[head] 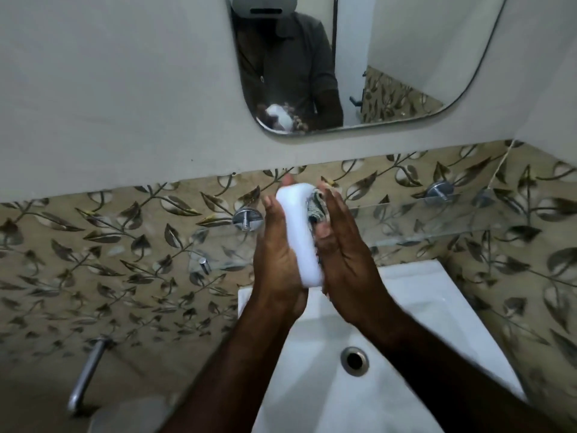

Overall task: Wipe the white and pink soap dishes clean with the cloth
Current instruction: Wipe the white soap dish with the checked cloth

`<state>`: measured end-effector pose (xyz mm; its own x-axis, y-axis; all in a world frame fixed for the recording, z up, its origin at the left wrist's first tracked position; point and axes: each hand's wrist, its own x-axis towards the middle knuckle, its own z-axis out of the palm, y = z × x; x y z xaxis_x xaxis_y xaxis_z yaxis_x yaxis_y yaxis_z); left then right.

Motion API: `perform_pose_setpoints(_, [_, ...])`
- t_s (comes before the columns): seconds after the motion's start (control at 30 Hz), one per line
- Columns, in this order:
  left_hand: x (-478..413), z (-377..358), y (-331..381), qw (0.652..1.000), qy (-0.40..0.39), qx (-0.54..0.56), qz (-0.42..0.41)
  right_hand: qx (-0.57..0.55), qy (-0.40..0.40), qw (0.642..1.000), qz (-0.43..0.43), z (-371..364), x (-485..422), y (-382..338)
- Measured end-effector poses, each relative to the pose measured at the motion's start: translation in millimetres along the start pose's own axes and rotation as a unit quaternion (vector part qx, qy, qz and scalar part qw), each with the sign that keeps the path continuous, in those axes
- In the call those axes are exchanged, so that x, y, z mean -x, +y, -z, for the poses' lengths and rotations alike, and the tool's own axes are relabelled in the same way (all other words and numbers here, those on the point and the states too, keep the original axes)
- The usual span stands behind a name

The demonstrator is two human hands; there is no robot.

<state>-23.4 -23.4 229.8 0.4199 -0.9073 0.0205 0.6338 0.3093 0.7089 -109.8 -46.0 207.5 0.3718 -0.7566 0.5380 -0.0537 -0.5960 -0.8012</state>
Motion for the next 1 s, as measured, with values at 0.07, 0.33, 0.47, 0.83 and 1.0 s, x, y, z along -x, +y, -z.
perform_pose_setpoints(0.07, [-4, -3, 8, 0.999, -0.031, -0.003, -0.021, 0.020, 0.009, 1.000, 0.014, -8, 22, -5])
perform_pose_setpoints(0.33, [1, -1, -9, 0.995, -0.034, -0.091, 0.025, 0.109, -0.008, 0.991, 0.083, 12, -24, -4])
perform_pose_setpoints(0.47, [-2, -5, -6, 0.994, -0.044, -0.102, -0.019, -0.073, 0.057, 0.994, -0.064, 2, -1, -2])
perform_pose_setpoints(0.83, [-2, 6, -29, 0.986, -0.026, -0.150, 0.066, -0.029, 0.033, 0.999, -0.033, 10, -37, 18])
perform_pose_setpoints(1.0, [-17, 0, -23, 0.994, -0.052, -0.097, 0.029, -0.033, 0.057, 0.994, -0.082, -6, 20, 11])
